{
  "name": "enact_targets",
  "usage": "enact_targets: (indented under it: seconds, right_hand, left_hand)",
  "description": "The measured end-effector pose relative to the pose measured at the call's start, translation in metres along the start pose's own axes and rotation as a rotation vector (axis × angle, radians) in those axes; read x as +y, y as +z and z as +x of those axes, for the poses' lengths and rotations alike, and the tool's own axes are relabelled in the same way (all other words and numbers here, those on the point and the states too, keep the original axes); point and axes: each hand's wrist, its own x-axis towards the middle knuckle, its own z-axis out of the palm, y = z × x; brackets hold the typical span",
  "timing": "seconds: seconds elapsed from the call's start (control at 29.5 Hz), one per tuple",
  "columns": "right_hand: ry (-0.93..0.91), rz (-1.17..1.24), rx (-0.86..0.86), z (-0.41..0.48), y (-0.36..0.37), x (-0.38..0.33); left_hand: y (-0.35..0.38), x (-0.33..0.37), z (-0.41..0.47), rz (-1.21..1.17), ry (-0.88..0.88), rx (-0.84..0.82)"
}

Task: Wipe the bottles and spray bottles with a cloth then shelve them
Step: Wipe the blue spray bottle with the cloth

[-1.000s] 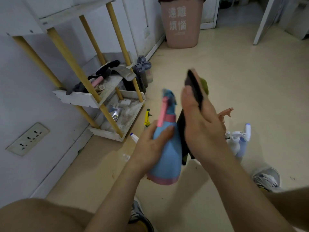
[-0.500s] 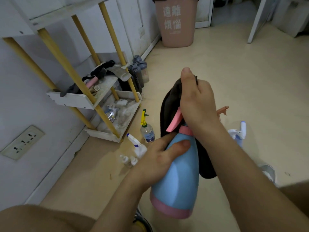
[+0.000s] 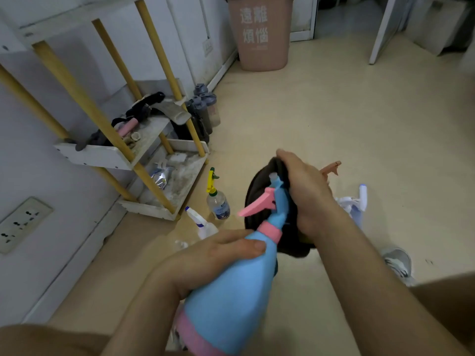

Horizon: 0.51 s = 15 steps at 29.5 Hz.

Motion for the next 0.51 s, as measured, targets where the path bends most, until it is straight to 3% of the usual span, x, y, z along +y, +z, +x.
enact_targets:
  seconds: [0.03,0.1,0.17,0.27,0.34,0.44,0.51]
  right_hand:
    - [0.123,0.155,-0.077,0.004,-0.008,0.007]
    - [0.175,0.313,-0.211,0.0,-0.016,0.019]
    - [0.016,0.142,-0.187,-0.003,-0.007,0.035]
    - [-0.287,-0.296,-0.073,-0.003,0.009,0.051]
    - [-0.262,-0.344,-0.055,0.002,0.0,0.064]
    - [-0.186,-0.421,0.016,0.01,-0.022,0.081]
    - [-0.114,-0.25,0.105,0.017,-0.033,0.085]
  left_hand:
    - [-0.005,-0.002,0.0,-0.046,0.036,-0.032]
    - [-0.008,-0.005,0.016,-0.186,0.097,0.023]
    - [-0.002,-0.001,0.042,-0.263,0.189,0.309]
    - [0.016,0.007,0.07,0.0,0.351,0.692]
    - [0.017,0.007,0.087,0.107,0.367,0.858]
    - [0.013,0.009,0.107,0.055,0.386,0.945]
    - [0.017,0.011,0.126,-0.055,0.433,0.991]
